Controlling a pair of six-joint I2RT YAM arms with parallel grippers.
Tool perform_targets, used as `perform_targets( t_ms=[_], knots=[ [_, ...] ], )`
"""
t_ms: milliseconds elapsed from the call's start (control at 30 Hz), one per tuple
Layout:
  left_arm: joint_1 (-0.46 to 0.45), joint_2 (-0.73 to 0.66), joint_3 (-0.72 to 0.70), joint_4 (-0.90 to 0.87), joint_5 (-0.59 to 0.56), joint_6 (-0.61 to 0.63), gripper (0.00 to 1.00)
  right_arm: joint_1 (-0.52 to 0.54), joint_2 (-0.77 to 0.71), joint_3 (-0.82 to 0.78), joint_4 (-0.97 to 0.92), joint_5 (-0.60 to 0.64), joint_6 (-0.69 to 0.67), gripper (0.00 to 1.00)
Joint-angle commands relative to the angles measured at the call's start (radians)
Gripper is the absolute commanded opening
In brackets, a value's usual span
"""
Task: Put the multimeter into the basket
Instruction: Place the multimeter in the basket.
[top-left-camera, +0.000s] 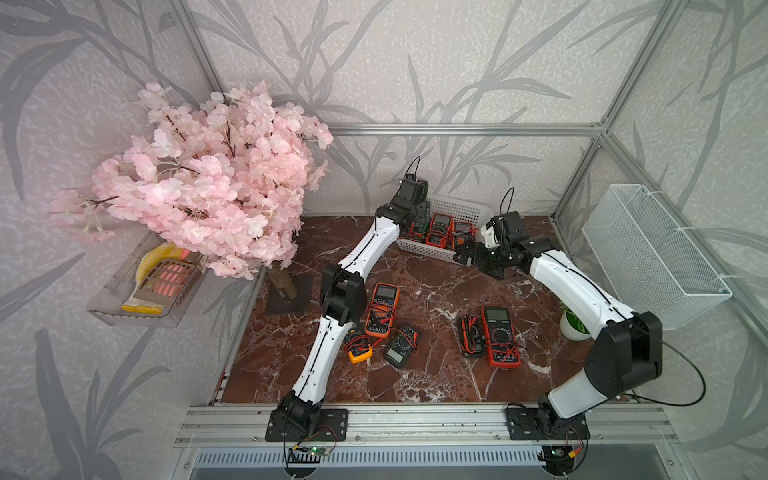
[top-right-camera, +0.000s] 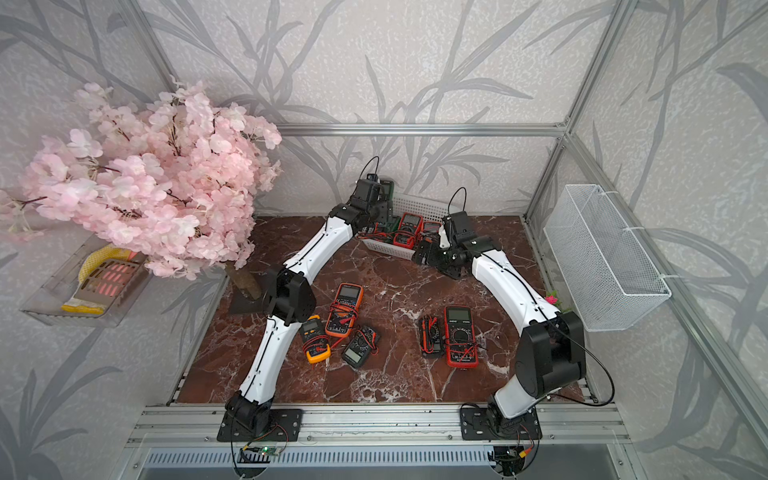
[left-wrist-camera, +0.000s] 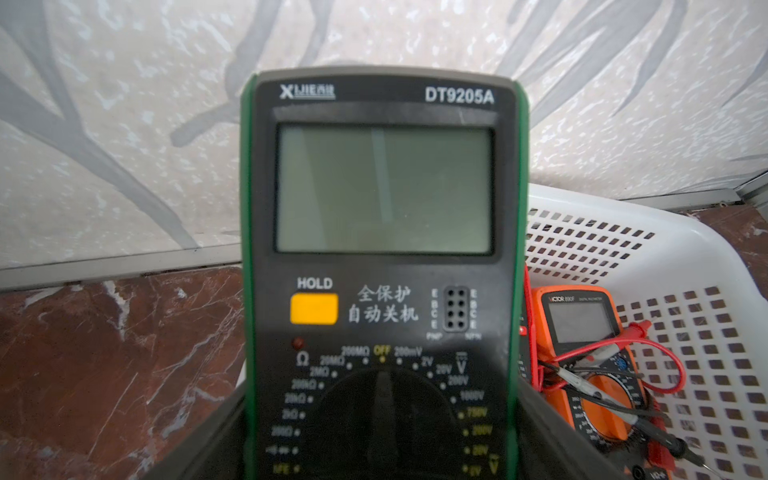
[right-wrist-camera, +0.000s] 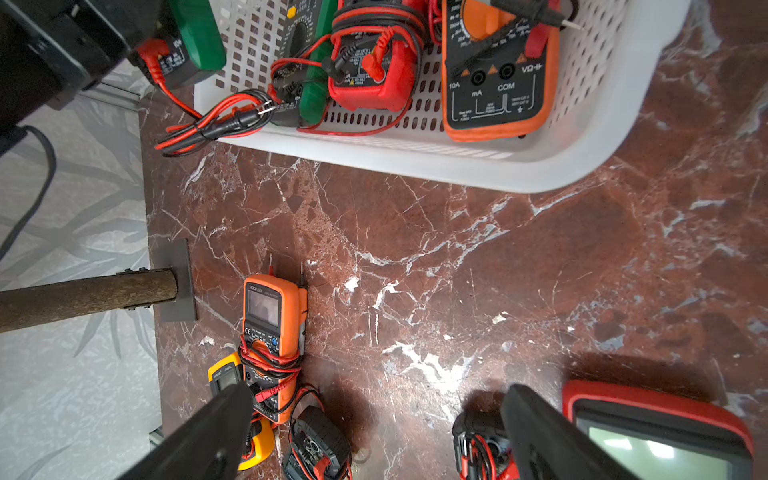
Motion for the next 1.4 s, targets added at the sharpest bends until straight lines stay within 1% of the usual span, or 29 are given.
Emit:
perform_targets(
  t_ms=[0, 267, 467, 1000, 1100, 1200, 1333, 1367],
  knots=[
    [0.0, 0.02, 0.059, 0.094, -0.014, 0.048, 0.44, -0.006, 0.013, -0.012, -0.016, 0.021, -0.019, 0.99],
    [0.011, 0.08, 0.097, 0.119, -0.009, 0.082, 0.45, -0.013, 0.017, -0.022, -0.012, 0.023, -0.011, 0.99],
    [0.014, 0.107, 0.094, 0.088, 0.019, 0.08, 0.45, -0.018, 0.02, -0.024, -0.004, 0.024, -0.002, 0.99],
    [0.012, 0.097, -0.019, 0.032, 0.045, 0.03, 0.48, -0.032, 0.031, -0.032, 0.011, 0.027, 0.015, 0.99],
    [0.01, 0.097, -0.031, 0.023, 0.047, 0.025, 0.51, -0.039, 0.03, -0.033, 0.006, 0.026, 0.013, 0.99],
    [0.01, 0.098, -0.036, 0.016, 0.049, 0.019, 0.57, -0.046, 0.027, -0.037, 0.0, 0.027, 0.013, 0.99],
    [0.009, 0.099, -0.037, 0.008, 0.044, 0.006, 0.74, -0.055, 0.025, -0.038, -0.004, 0.027, 0.011, 0.99],
    [0.008, 0.099, -0.036, 0.007, 0.042, 0.004, 0.76, -0.057, 0.025, -0.041, -0.004, 0.026, 0.01, 0.99]
  ],
)
